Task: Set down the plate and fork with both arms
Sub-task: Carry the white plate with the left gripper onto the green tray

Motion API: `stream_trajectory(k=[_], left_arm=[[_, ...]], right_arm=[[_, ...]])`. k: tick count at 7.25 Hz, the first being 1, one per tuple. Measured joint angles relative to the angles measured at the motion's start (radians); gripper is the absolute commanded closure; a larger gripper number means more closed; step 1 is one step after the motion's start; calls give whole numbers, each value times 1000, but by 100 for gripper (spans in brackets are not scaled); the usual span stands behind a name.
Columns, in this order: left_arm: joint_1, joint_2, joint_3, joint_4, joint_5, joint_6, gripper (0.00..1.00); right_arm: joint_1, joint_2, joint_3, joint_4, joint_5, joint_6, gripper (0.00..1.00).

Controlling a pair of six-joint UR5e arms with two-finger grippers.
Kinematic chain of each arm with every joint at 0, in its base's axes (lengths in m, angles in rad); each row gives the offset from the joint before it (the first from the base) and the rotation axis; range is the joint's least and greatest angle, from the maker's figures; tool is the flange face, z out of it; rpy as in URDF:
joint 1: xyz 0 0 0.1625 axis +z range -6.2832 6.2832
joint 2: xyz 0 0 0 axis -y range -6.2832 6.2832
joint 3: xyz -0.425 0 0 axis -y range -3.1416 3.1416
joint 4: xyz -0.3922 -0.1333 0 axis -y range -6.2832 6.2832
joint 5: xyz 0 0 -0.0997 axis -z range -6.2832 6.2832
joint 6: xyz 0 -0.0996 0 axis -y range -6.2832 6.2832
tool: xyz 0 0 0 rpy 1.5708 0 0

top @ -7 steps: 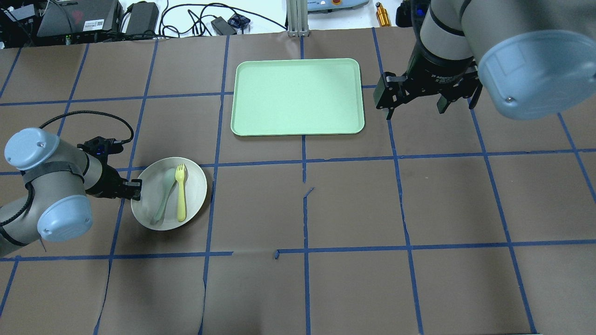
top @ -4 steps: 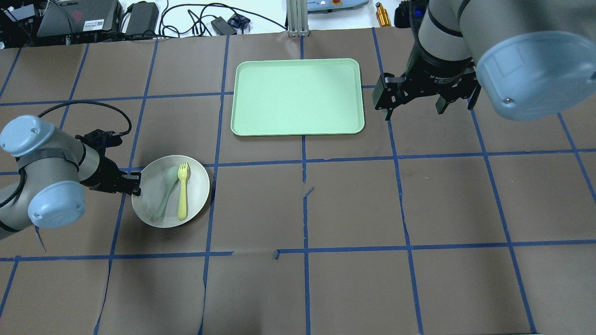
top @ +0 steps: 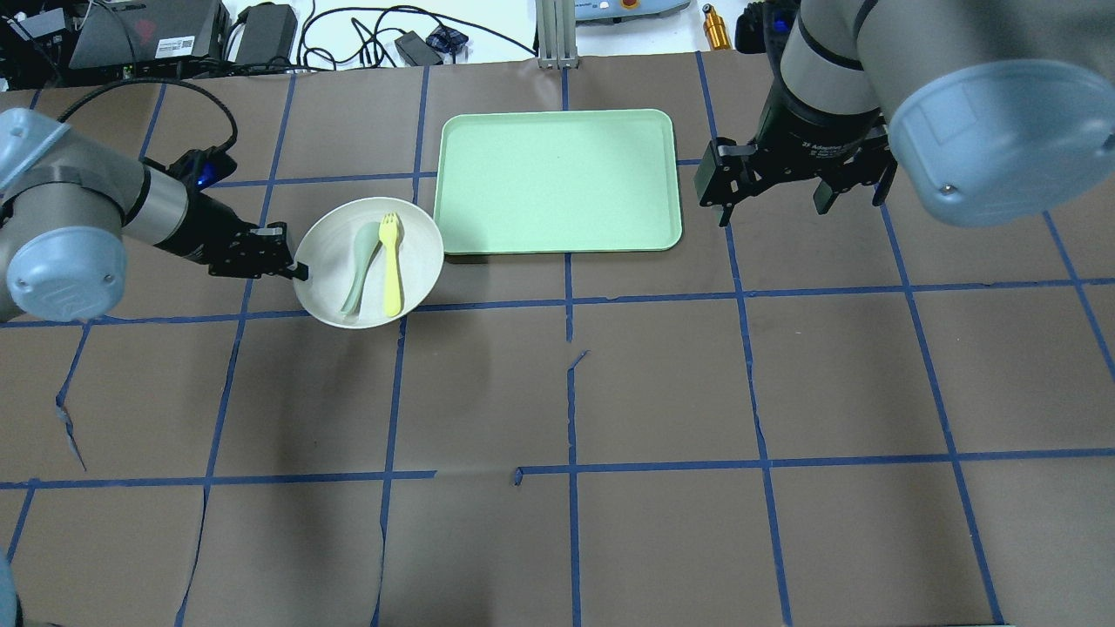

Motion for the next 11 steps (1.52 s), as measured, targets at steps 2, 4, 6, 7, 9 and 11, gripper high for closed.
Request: stream_trajectory(k=[2, 4, 6, 7, 9, 11], left_arm=[[-163, -151, 203, 15, -25, -135, 100], [-282, -322, 403, 23, 12, -243, 100], [-347, -444, 514, 69, 56, -307, 95], [-363, -480, 531, 103, 72, -320, 93], [-375, -502, 536, 127, 83, -326, 0], [-375, -457, 500, 99, 127, -312, 0]], right_arm=[[2, 0, 1, 0, 1, 0, 0], [2, 0, 1, 1, 1, 0, 0], [2, 1, 1, 1, 1, 0, 0], [2, 1, 1, 2, 1, 0, 0], [2, 1, 0, 1, 0, 0, 0], [2, 2, -1, 0, 0, 0, 0]])
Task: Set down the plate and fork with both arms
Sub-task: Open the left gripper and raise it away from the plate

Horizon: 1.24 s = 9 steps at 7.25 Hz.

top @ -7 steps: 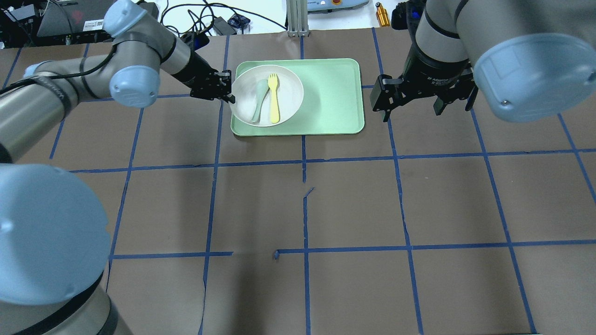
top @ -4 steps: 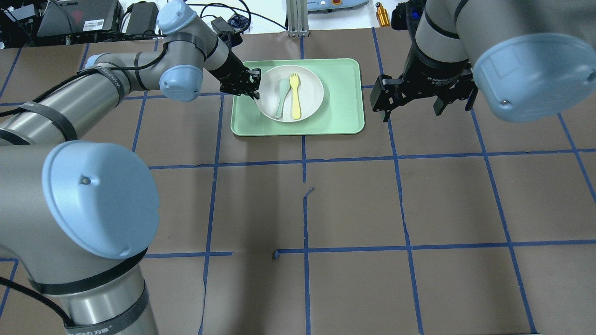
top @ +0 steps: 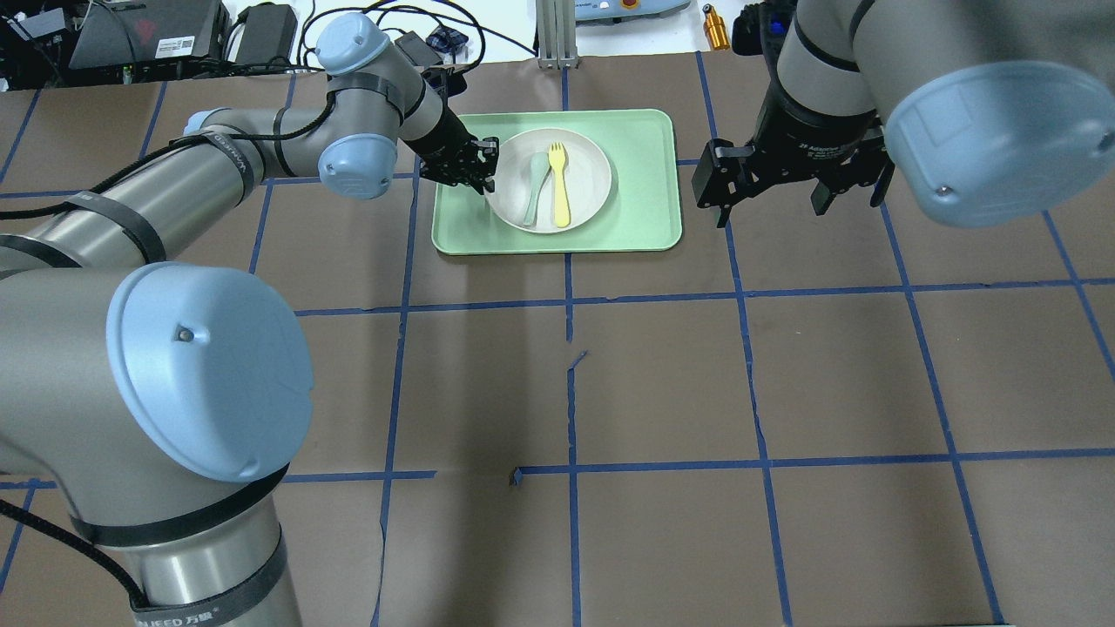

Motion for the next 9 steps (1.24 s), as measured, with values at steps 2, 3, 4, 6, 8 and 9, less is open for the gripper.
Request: stream_trajectory(k=[2, 3, 4, 6, 8, 9], left_arm=[[5, 136, -76, -99, 115, 9, 0], [4, 243, -133, -152, 168, 10, 0], [3, 351, -199, -180, 207, 9, 0], [-1, 554, -284, -253, 256, 7, 0], [-9, 691, -288, -391, 265, 5, 0], [-11, 731, -300, -420, 265, 2, 0]], right_arm=[[0, 0, 0, 0, 0, 0, 0], [0, 0, 0, 0, 0, 0, 0], [0, 0, 0, 0, 0, 0, 0], [0, 0, 0, 0, 0, 0, 0], [0, 0, -1, 0, 0, 0, 0], [0, 0, -1, 0, 0, 0, 0]])
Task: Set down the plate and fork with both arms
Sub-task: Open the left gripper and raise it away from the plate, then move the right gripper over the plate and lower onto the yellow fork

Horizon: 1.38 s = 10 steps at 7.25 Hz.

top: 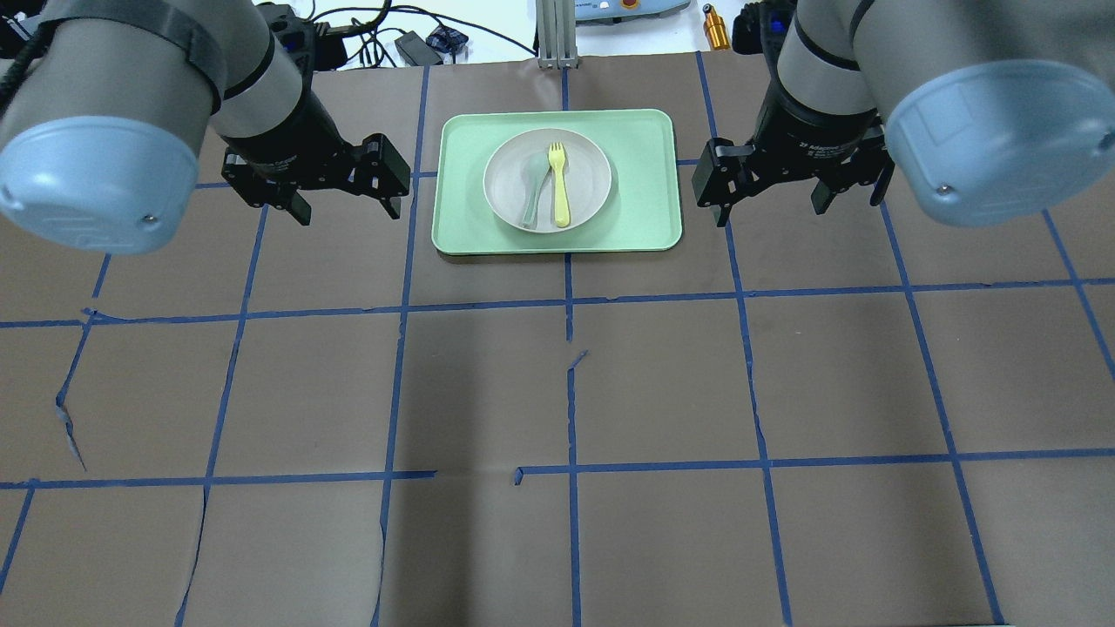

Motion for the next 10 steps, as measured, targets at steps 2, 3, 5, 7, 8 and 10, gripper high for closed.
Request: stream_trajectory(k=[2, 3, 5, 7, 8, 10], left_arm=[[0, 23, 6, -98, 2, 3, 0], [0, 15, 39, -161, 1, 2, 0], [0, 8, 57, -190, 1, 0, 0], [0, 8, 53, -180, 1, -1, 0], [0, 7, 52, -179, 1, -2, 0], [0, 6, 51, -178, 2, -3, 0]], right_arm=[[0, 6, -2, -3, 2, 0, 0], [0, 15, -6, -5, 0, 0, 0], [1, 26, -8, -13, -4, 0, 0], [47, 118, -49, -127, -3, 68, 0], [96, 227, -117, -191, -5, 154, 0], [183, 498, -300, -301, -9, 322, 0]])
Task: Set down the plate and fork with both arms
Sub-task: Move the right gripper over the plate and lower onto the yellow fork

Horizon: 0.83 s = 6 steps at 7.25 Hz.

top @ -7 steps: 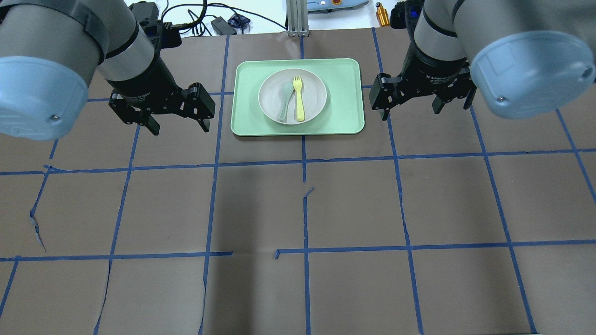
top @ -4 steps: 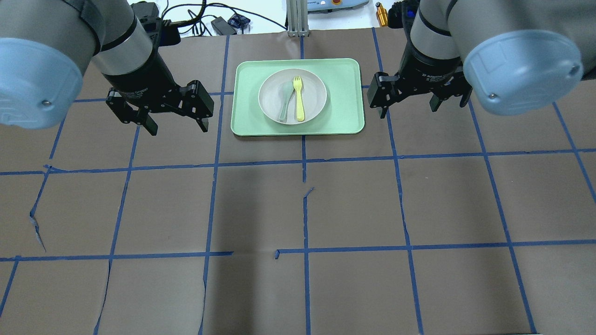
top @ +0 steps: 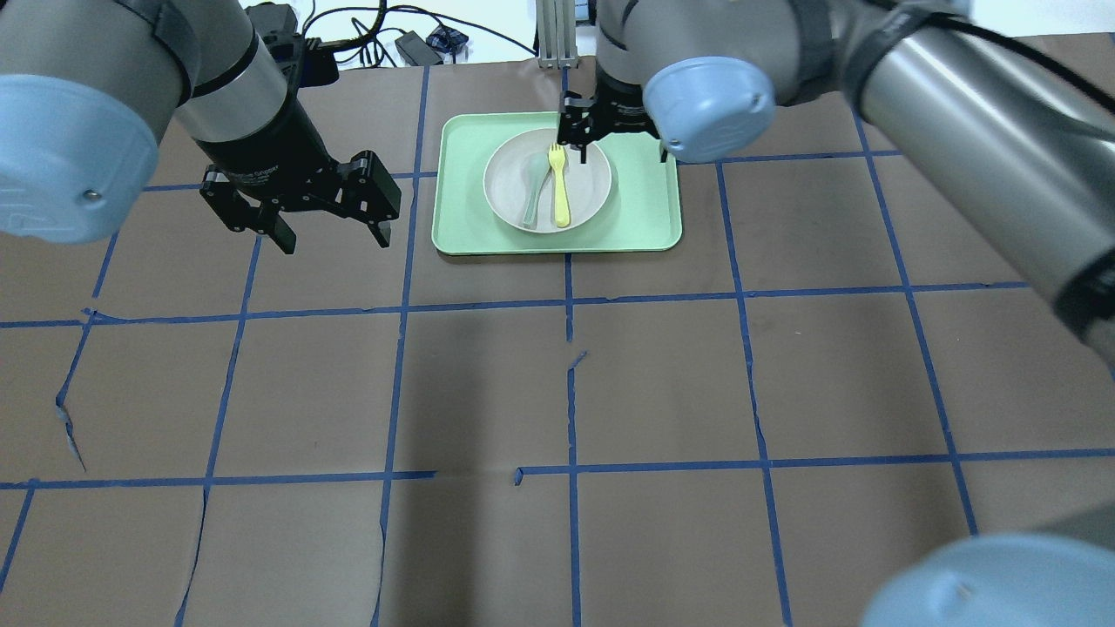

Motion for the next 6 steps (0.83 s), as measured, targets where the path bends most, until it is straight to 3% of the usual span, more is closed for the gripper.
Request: stream_trajectory(k=[1, 3, 4, 6], left_arm=[[0, -1, 0, 0, 0, -1, 0], [0, -1, -1, 2, -1, -1, 0], [0, -2, -1, 2, -1, -1, 0], [0, -2, -2, 3, -1, -1, 0]], right_arm=[[22, 113, -69, -52, -6, 40, 0], [35, 254, -121, -119, -4, 38, 1], [36, 287, -123, -129, 0, 19, 15], [37, 306, -103, -135, 4, -15, 30]])
